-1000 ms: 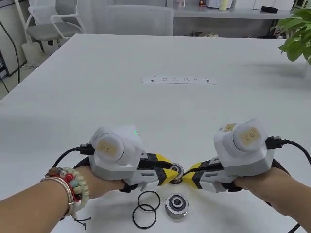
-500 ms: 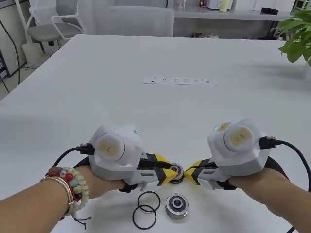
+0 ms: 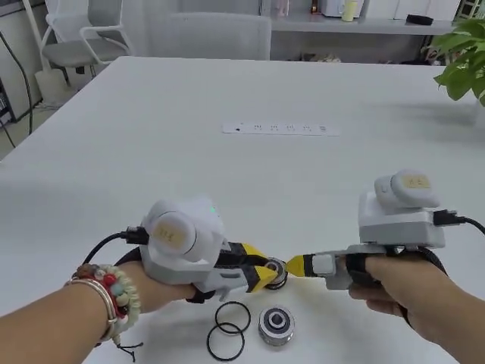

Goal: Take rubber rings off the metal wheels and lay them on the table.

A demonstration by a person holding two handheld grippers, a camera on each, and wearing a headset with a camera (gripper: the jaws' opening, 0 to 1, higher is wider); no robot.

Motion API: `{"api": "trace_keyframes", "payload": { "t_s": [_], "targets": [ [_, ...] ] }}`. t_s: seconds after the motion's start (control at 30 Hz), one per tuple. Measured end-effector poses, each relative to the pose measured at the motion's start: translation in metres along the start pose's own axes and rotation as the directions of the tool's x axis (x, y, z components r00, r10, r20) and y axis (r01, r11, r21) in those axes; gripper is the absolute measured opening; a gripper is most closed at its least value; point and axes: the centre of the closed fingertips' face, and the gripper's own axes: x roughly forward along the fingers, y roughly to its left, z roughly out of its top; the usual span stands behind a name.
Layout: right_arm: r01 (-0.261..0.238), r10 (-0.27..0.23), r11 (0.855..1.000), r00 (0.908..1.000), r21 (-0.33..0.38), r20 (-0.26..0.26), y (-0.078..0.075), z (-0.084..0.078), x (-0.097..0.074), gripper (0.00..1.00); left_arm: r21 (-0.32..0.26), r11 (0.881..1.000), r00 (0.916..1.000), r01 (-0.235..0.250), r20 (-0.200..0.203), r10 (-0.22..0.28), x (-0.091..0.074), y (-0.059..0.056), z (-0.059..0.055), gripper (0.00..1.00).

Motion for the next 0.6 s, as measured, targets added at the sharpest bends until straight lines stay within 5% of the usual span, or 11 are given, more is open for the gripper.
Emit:
{"api": "trace_keyframes", "payload": {
  "t_s": [0.6],
  "targets": [
    [0.004, -0.005, 0.996, 0.9999, -0.091, -0.01, 0.009, 0.003, 0.003, 0.0, -0.001, 1.0, 1.0, 0.002, 0.003, -0.002, 0.0, 0.001, 0.0, 0.08]
  ]
}}
